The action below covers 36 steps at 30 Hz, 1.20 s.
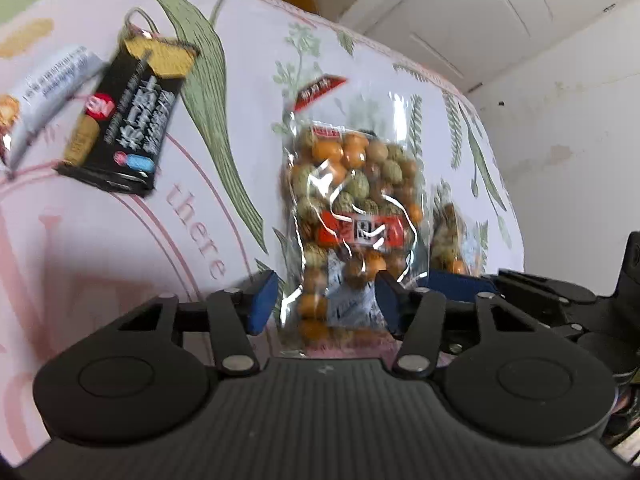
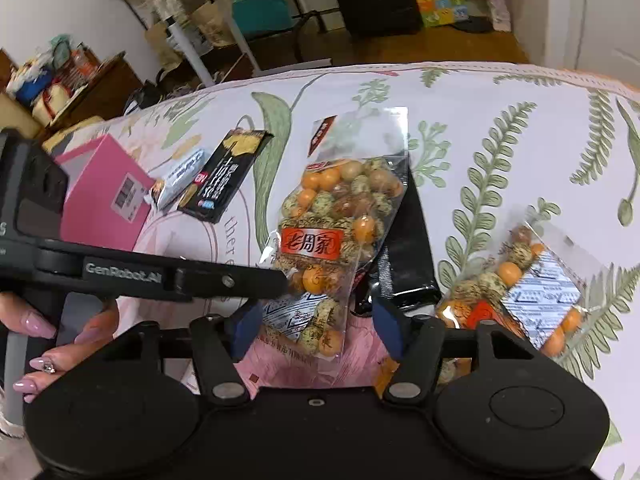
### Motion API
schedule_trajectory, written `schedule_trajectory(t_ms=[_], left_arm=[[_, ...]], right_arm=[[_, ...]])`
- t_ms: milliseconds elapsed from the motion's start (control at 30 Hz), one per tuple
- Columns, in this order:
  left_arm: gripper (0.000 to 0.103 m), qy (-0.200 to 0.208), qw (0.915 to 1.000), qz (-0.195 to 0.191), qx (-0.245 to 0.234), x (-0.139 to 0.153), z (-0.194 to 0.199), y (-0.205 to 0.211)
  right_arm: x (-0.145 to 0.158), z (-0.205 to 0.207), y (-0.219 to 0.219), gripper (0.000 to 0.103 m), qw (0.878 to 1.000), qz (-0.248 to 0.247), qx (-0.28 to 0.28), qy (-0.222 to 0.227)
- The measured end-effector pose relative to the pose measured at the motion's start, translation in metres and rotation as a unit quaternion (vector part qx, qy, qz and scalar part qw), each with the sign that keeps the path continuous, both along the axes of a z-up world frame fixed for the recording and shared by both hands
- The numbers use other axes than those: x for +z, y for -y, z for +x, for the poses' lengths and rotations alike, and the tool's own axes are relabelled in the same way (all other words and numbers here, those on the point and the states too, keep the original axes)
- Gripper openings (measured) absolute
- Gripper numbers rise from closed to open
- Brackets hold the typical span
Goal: Organize snacks
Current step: 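Lower the left tool onto the clear peanut bag and close it, then lift the peanut bag with the left tool and carry it over the box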
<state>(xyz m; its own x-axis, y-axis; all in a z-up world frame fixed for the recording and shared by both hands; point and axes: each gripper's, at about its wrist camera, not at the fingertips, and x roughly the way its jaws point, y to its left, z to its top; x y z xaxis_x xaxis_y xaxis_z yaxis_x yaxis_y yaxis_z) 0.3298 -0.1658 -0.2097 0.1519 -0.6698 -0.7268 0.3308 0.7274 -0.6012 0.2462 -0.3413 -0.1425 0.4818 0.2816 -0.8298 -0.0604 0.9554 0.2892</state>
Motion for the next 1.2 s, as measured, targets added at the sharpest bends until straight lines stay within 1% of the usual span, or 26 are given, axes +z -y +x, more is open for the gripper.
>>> schedule_trajectory(t_ms=[67,167,200,233,267,333,400,433,467,533,633,700,767,833,900,967,1200], left_arm=[[0.052,0.008,0.9999,-0.002,0.008,-0.005,0.0,0.002],[0.053,0.001,0.9989,-0.027,0.037,-0.01,0.003,-0.002],[0.053,-0.001,0.9984,-0.037,0.042,-0.012,0.002,-0.004],[0.057,-0.004,0.9981,-0.045,0.043,-0.013,0.002,-0.005],[0.058,-0.008,0.9976,-0.055,0.041,-0.015,0.002,-0.006],[0.058,-0.038,0.9965,-0.069,0.029,-0.017,0.004,-0.007],[0.06,-0.069,0.9942,-0.079,0.027,-0.018,0.005,-0.007],[0.061,-0.075,0.9935,-0.08,0.03,-0.018,0.003,-0.008],[0.061,-0.079,0.9932,-0.08,0.03,-0.017,0.0,-0.008],[0.064,-0.079,0.9937,-0.077,0.021,-0.015,-0.005,-0.004],[0.063,-0.063,0.9959,-0.062,0.017,-0.013,-0.014,0.003],[0.063,-0.05,0.9973,-0.052,0.014,-0.012,-0.018,0.007],[0.063,-0.038,0.9982,-0.045,0.012,-0.009,-0.021,0.01],[0.063,-0.023,0.999,-0.036,0.008,-0.008,-0.025,0.014],[0.063,-0.012,0.9996,-0.026,0.004,-0.005,-0.029,0.018],[0.063,-0.014,0.9997,-0.02,0.0,-0.003,-0.032,0.02],[0.063,-0.035,0.9993,-0.011,-0.004,0.005,-0.039,0.014]], right_arm=[[-0.003,0.002,-0.004,0.061,1.0,0.002,0.005,0.001],[-0.006,0.005,-0.011,0.06,1.0,-0.001,0.012,0.004],[-0.008,0.006,-0.014,0.06,1.0,-0.004,0.018,0.003],[-0.01,0.007,-0.016,0.06,1.0,-0.013,0.02,0.004],[-0.011,0.007,-0.019,0.061,0.999,-0.022,0.022,0.006],[-0.012,0.006,-0.023,0.064,0.999,-0.039,0.023,0.011],[-0.011,0.005,-0.023,0.067,0.999,-0.04,0.023,0.01],[-0.011,0.004,-0.024,0.07,0.999,-0.038,0.023,0.007],[-0.011,0.002,-0.025,0.073,0.999,-0.038,0.024,0.005],[-0.014,0.001,-0.03,0.081,0.998,-0.05,0.032,-0.002],[-0.027,0.001,-0.041,0.086,0.995,-0.087,0.044,-0.009],[-0.031,0.0,-0.047,0.087,0.993,-0.106,0.046,0.004],[-0.031,0.0,-0.047,0.085,0.993,-0.109,0.037,0.009],[-0.028,-0.002,-0.044,0.074,0.994,-0.105,0.028,0.016],[-0.023,-0.003,-0.04,0.071,0.995,-0.094,0.021,0.011],[-0.022,-0.005,-0.04,0.071,0.996,-0.088,0.02,0.003],[-0.011,-0.017,-0.053,0.071,0.996,-0.09,0.027,-0.009]])
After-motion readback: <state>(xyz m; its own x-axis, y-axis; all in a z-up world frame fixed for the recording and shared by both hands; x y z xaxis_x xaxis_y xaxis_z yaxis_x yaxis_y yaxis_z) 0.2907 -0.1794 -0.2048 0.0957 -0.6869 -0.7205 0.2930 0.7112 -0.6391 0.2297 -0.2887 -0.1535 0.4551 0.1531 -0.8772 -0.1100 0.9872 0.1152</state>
